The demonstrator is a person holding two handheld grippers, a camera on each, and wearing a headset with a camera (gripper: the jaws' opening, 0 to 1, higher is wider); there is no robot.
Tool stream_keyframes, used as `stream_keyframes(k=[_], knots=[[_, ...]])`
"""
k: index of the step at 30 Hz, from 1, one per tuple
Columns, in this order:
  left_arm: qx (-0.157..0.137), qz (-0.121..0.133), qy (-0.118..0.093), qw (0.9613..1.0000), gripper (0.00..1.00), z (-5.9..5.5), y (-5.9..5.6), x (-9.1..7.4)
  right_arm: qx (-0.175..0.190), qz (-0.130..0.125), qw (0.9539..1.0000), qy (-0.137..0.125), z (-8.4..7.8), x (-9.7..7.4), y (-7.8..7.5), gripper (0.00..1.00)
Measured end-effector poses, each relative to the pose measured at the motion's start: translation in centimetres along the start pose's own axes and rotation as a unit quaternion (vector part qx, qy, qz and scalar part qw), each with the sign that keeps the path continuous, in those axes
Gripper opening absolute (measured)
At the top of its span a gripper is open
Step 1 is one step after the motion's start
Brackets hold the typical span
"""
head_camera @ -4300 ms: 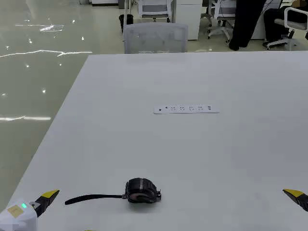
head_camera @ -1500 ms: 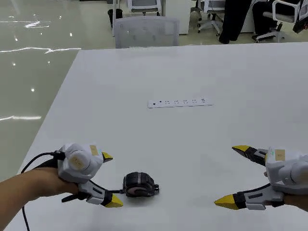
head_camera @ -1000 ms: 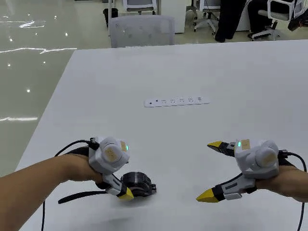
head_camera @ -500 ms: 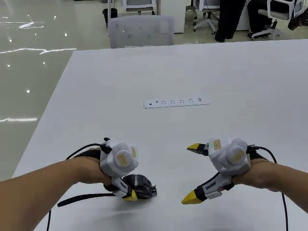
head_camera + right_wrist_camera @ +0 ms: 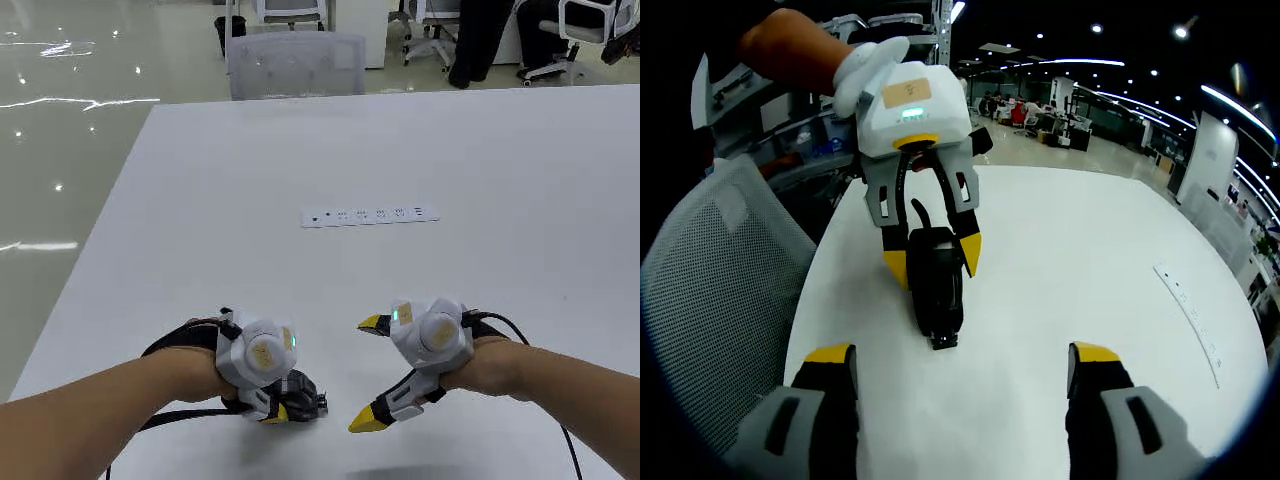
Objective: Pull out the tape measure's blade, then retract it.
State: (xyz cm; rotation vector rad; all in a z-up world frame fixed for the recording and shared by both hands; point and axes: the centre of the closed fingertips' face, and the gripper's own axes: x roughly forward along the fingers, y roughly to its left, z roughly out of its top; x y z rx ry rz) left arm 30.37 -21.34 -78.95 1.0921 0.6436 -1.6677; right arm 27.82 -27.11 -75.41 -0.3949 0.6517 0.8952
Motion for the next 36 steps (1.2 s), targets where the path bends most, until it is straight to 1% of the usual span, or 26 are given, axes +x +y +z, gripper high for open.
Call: stream_keyframes(k=[2,4,6,8,11,13,14,15,16,18,20,22,23,24,25,26,27,28,31,32,33,34,36], knots=[[-0.008,-0.002,-0.006,0.9999,0.33,0.1,0.0,0.0,-0.004,0.007,1.0,0.003,0.0,0.5,0.3,0.83],[-0.01,-0.004,-0.005,0.9999,0.33,0.1,-0.1,0.0,-0.01,0.017,0.9998,0.008,-0.2,1.0,0.5,0.77],[-0.009,-0.005,0.0,0.9999,0.33,0.1,-0.1,0.1,-0.01,0.02,0.9997,0.01,-0.3,1.4,0.5,0.69],[-0.006,-0.005,0.008,0.9999,0.33,0.0,-0.1,0.1,-0.014,0.024,0.9995,0.018,-0.7,2.0,0.6,0.66],[-0.001,-0.006,0.011,0.9999,0.33,0.0,-0.2,0.1,-0.03,0.031,0.9986,0.029,-0.9,2.7,0.8,0.57],[0.002,-0.008,0.009,0.9999,0.33,0.0,-0.2,0.1,-0.03,0.042,0.998,0.036,-1.1,3.2,1.1,0.54],[0.003,-0.009,0.008,0.9999,0.33,0.0,-0.3,0.0,-0.025,0.052,0.9975,0.04,-1.3,3.6,1.4,0.52],[0.002,-0.009,0.007,0.9999,0.33,0.0,-0.2,0.0,-0.021,0.062,0.997,0.043,-1.4,3.7,1.7,0.49],[0.0,-0.009,0.006,0.9999,0.33,0.0,-0.2,0.0,-0.02,0.064,0.9967,0.045,-1.5,3.9,1.7,0.45],[-0.006,-0.007,0.006,0.9999,0.33,0.1,-0.2,0.1,-0.025,0.066,0.9961,0.052,-1.8,4.4,1.8,0.4],[-0.005,-0.007,0.007,0.9999,0.33,0.1,-0.2,0.1,-0.025,0.072,0.9957,0.054,-1.8,4.9,2.2,0.38],[-0.005,-0.006,0.007,0.9999,0.33,0.1,-0.2,0.1,-0.03,0.073,0.9951,0.06,-2.0,5.5,2.3,0.36],[-0.005,-0.006,0.006,1.0,0.33,0.1,-0.2,0.1,-0.039,0.065,0.9948,0.067,-2.2,5.7,2.0,0.34],[-0.006,-0.006,0.006,1.0,0.33,0.1,-0.2,0.1,-0.046,0.045,0.9955,0.07,-2.2,6.1,1.3,0.3],[-0.006,-0.006,0.005,1.0,0.33,0.1,-0.2,0.1,-0.049,0.05,0.9952,0.069,-2.1,6.2,1.4,0.23],[-0.006,-0.006,0.005,1.0,0.33,0.1,-0.2,0.1,-0.048,0.056,0.9949,0.068,-2.1,6.2,1.5,0.19],[-0.007,-0.005,0.005,0.9999,0.33,0.1,-0.2,0.1,-0.045,0.064,0.9944,0.071,-2.2,6.3,1.6,0.18],[-0.007,-0.005,0.005,1.0,0.33,0.1,-0.2,0.1,-0.048,0.065,0.994,0.074,-2.3,6.4,1.6,0.17],[-0.007,-0.006,0.004,1.0,0.33,0.1,-0.2,0.1,-0.068,0.073,0.991,0.089,-2.6,6.6,1.9,0.16],[-0.007,-0.006,0.003,1.0,0.33,0.1,-0.2,0.1,-0.064,0.077,0.9914,0.084,-2.5,6.8,2.2,0.15],[-0.007,-0.006,0.003,1.0,0.33,0.1,-0.2,0.1,-0.063,0.074,0.9916,0.085,-2.4,7.0,2.1,0.15],[-0.007,-0.006,0.003,1.0,0.33,0.1,-0.2,0.1,-0.063,0.08,0.9906,0.092,-2.6,7.1,2.1,0.15],[-0.007,-0.006,0.002,1.0,0.33,0.1,-0.2,0.1,-0.061,0.084,0.9899,0.096,-2.6,7.0,2.1,0.16]])
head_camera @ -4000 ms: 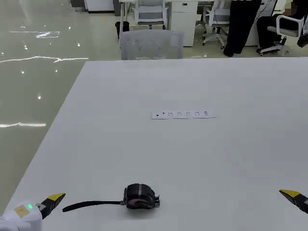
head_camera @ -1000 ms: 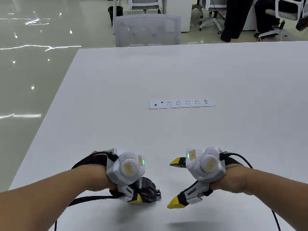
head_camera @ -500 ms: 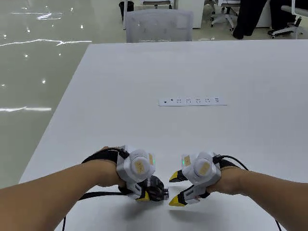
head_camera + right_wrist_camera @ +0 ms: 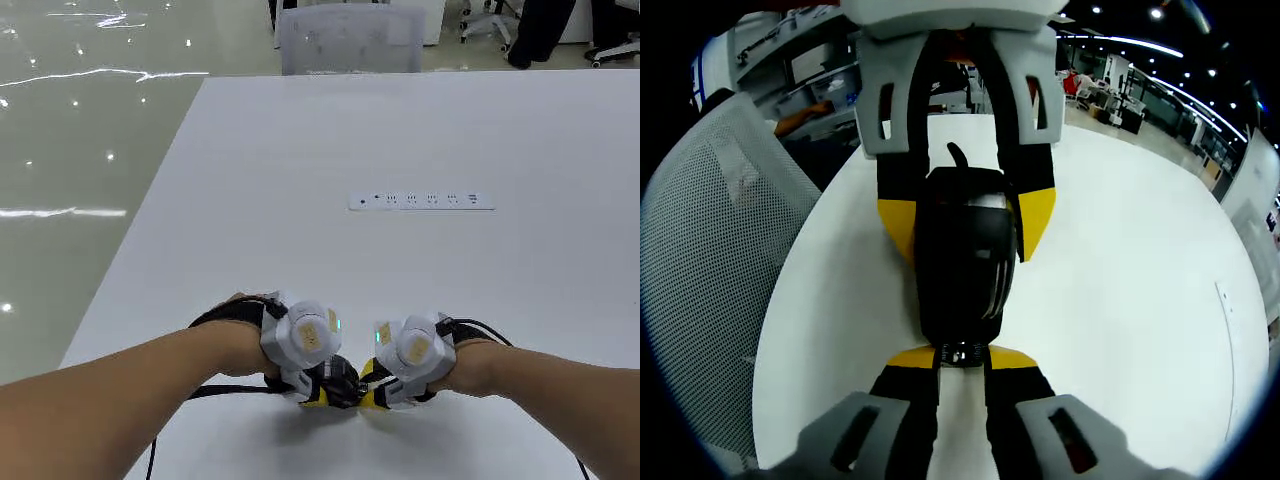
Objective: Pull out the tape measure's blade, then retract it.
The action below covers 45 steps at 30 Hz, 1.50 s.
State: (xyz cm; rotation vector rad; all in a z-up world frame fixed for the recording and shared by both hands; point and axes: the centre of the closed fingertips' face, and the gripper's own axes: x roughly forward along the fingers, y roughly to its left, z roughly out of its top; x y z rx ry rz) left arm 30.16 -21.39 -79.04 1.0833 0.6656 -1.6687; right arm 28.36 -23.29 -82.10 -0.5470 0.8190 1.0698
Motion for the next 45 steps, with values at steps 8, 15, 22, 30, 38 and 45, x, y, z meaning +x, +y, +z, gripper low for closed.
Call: stream_keyframes(k=[8,15,22,30,38,45], knots=[[-0.001,0.005,-0.002,1.0,0.33,0.0,0.0,0.0,0.019,0.002,0.9998,0.007,-0.1,0.2,-0.2,0.16],[-0.006,0.005,0.002,1.0,0.33,-0.1,0.0,-0.1,0.033,-0.002,0.9995,-0.005,-0.1,-0.1,-0.2,0.12],[0.002,0.001,0.003,1.0,0.33,-0.1,-0.1,-0.1,0.039,-0.001,0.9992,0.001,-0.3,-0.4,0.2,0.12],[-0.001,0.003,0.004,1.0,0.33,-0.1,-0.1,-0.1,0.039,-0.007,0.9992,0.009,-0.9,-0.9,0.0,0.12],[-0.001,0.005,0.006,1.0,0.33,-0.1,0.0,-0.1,0.039,-0.01,0.9992,0.009,-1.2,-1.2,-0.1,0.12],[-0.003,0.006,0.007,1.0,0.33,-0.2,0.0,-0.2,0.04,-0.011,0.9991,0.011,-1.6,-1.5,-0.2,0.12]])
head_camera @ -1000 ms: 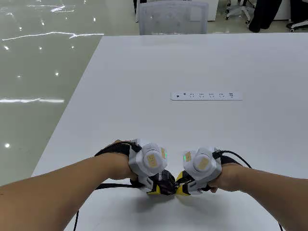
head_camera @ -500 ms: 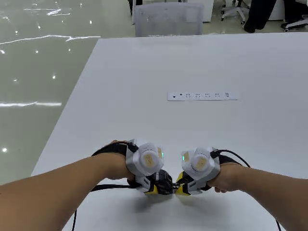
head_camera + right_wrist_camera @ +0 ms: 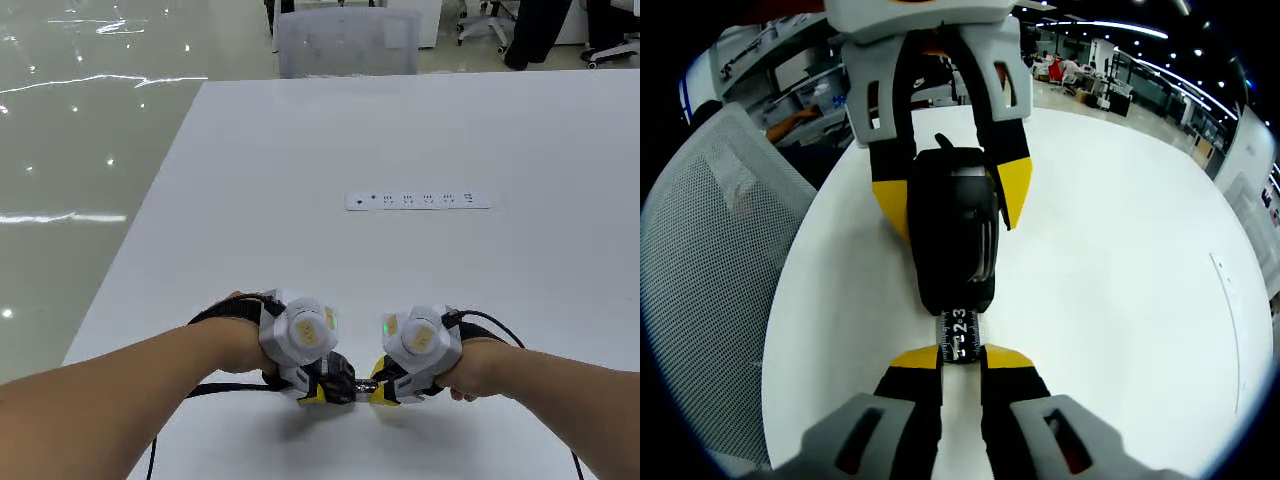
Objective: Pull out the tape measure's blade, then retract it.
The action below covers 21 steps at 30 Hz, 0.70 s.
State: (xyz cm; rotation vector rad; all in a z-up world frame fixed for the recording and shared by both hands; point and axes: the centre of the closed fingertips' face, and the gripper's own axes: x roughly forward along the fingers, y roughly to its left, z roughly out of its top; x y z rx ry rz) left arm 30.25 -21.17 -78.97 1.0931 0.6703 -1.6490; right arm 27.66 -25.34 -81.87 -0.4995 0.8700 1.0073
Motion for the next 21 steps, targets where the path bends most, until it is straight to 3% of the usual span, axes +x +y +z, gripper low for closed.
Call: stream_keyframes(k=[21], knots=[[-0.002,0.002,-0.002,1.0,0.33,0.1,0.0,0.1,0.006,-0.006,1.0,0.001,-1.6,-1.1,-0.3,0.12]])
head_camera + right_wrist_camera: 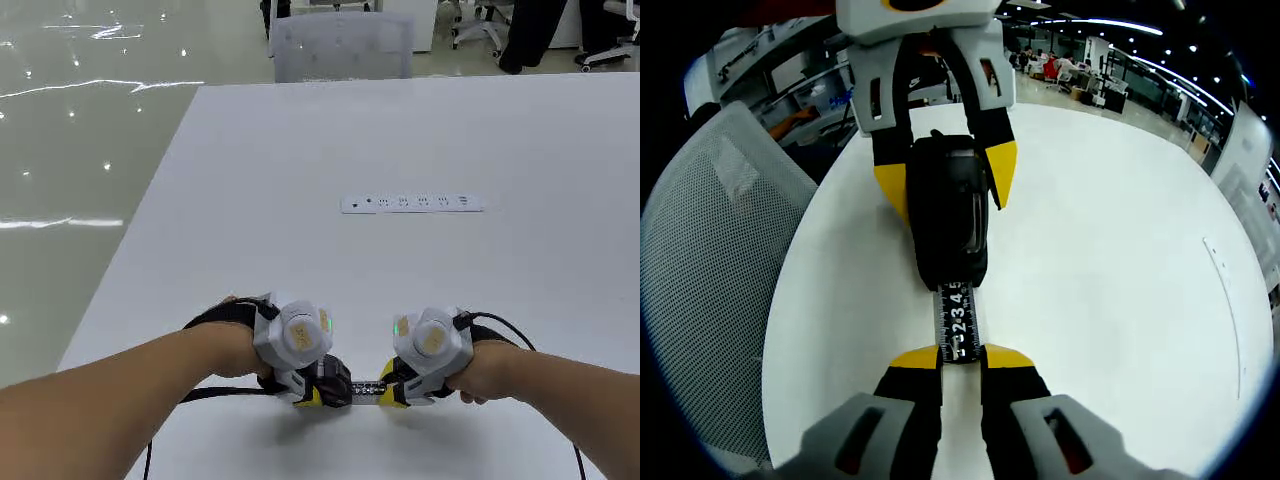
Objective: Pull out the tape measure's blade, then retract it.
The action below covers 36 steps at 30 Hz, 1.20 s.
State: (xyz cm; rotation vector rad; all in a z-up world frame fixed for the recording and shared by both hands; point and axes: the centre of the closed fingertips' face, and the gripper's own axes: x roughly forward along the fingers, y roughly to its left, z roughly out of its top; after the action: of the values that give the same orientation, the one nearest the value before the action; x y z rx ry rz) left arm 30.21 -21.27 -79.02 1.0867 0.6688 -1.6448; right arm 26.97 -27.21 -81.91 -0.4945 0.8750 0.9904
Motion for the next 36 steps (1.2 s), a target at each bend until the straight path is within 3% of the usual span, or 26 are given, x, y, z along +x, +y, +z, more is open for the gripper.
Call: stream_keyframes(k=[36], knots=[[0.0,0.002,0.002,1.0,0.33,0.0,0.0,0.0,0.013,-0.01,0.9998,0.009,-2.0,-1.4,-0.2,0.12]])
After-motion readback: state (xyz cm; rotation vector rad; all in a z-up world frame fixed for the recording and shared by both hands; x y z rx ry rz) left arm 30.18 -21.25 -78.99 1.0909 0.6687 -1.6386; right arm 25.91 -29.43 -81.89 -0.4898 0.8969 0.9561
